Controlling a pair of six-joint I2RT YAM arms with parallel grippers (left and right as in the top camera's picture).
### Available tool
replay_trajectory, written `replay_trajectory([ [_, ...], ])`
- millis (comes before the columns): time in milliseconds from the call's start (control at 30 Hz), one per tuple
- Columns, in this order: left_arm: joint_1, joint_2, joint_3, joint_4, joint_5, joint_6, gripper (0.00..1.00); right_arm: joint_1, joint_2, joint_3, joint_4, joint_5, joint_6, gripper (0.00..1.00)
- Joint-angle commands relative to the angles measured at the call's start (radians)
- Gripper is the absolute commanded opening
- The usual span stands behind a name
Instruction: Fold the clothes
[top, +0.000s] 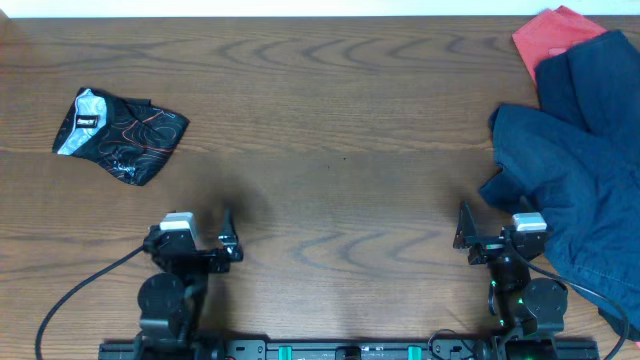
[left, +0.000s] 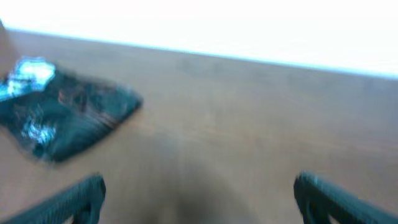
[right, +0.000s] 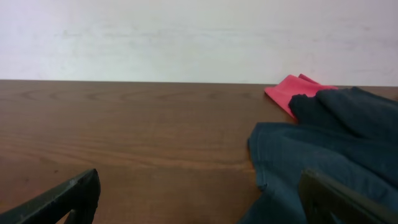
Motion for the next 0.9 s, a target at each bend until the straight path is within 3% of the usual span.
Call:
replay_trajectory([
  [0,0.003,-0.037,-0.109,0.156,-0.008,0.003,0.98,0.009,-0.006,-0.002,-0.004,-0.003,-0.001,0.99],
  [100,0.003,-0.048,-0.175,0.282,-0.005,0.031,0.98,0.009,-0.006,-0.002,-0.004,-0.003,-0.001,0.99],
  [233,0.005,-0.055,-0.175,0.267,-0.004,0.085,0.98,0.009,-0.006,-0.002,-0.004,-0.003,-0.001,0.99],
  [400,0.005,-0.055,-0.175,0.191,-0.001,0.008,0.98,0.009,-0.006,-0.002,-0.004,-0.003,-0.001,0.99],
  [867,0.005,-0.052,-0.175,0.192,-0.001,0.009,0.98,0.009,-0.006,-0.002,-0.004,-0.003,-0.001,0.99],
])
